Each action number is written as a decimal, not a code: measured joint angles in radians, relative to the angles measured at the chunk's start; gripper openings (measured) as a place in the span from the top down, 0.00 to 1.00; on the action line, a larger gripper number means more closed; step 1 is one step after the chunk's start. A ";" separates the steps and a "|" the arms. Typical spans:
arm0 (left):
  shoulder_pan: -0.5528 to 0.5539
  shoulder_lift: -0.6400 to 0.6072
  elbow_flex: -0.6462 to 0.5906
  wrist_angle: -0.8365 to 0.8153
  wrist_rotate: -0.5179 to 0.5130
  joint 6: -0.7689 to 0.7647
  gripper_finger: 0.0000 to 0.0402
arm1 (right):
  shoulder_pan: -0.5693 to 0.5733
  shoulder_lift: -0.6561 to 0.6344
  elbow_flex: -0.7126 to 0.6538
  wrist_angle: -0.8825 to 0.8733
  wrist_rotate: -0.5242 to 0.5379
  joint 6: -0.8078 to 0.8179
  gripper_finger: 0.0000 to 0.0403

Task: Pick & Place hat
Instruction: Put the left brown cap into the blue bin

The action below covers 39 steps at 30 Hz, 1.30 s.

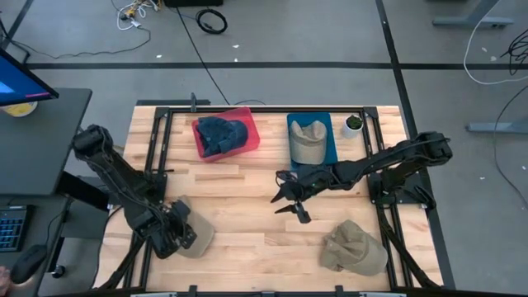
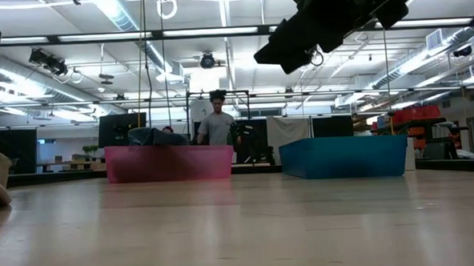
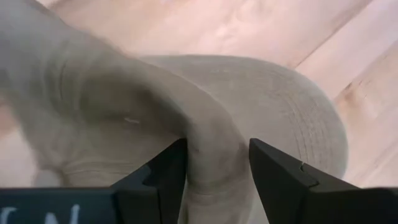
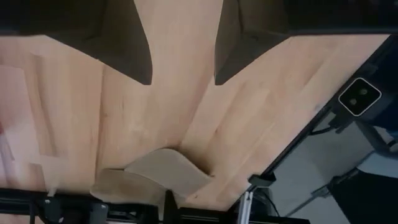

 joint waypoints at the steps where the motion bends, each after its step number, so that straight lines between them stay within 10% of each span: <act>1: 0.001 0.018 0.000 0.014 0.000 0.002 0.56 | 0.003 0.000 0.000 0.001 0.000 0.000 0.56; 9: 0.001 0.103 0.001 0.022 -0.085 -0.004 0.60 | 0.013 0.000 0.000 0.009 0.001 0.000 0.56; 18: 0.049 0.103 -0.001 0.231 -0.149 0.245 0.96 | 0.015 -0.001 0.000 0.119 0.003 -0.043 0.56; 30: 0.416 0.105 -0.001 0.768 -0.099 1.148 0.97 | 0.051 0.092 0.054 0.300 0.016 -0.130 0.45; 39: 0.602 0.104 0.047 0.814 0.086 1.454 0.98 | 0.040 0.193 0.116 0.247 0.213 -0.275 0.29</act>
